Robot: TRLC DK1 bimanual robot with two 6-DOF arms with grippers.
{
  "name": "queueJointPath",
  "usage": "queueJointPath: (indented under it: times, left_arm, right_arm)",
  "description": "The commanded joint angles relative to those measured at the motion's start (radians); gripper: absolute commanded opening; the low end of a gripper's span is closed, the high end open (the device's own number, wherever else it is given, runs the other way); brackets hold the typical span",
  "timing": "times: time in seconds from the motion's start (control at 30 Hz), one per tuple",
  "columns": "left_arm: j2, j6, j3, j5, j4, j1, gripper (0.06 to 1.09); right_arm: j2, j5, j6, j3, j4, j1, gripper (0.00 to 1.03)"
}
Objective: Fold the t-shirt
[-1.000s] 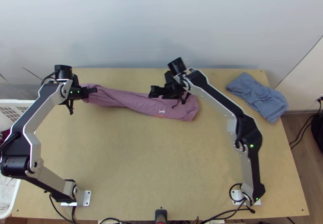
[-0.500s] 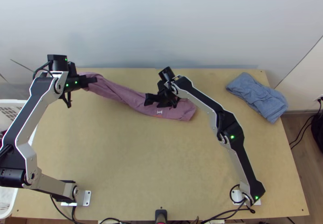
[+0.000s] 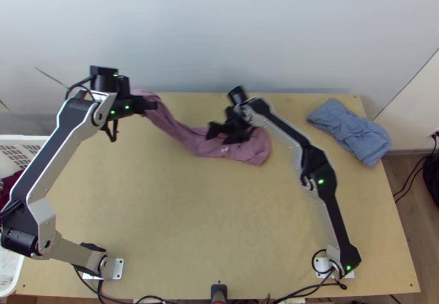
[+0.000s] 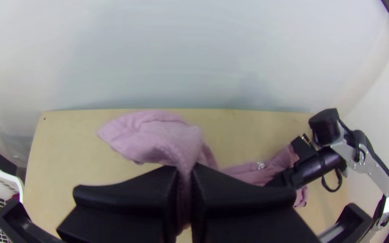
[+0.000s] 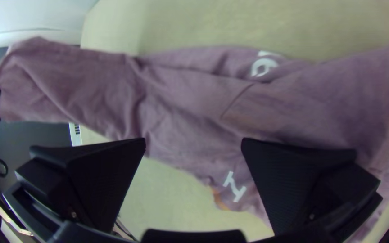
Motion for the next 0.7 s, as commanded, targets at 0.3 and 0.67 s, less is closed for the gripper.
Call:
queueJointPath:
  times: [0.3, 0.67]
  left_arm:
    - [0.150, -0.016, 0.166, -0.001, -0.001, -0.273, 0.10]
    - [0.351, -0.014, 0.332, -0.001, 0.000, -0.460, 0.10]
  right_arm:
    - [-0.421, -0.172, -0.164, -0.199, -0.240, -0.261, 0.99]
    - [-0.599, -0.094, -0.167, -0.353, -0.240, -0.338, 0.99]
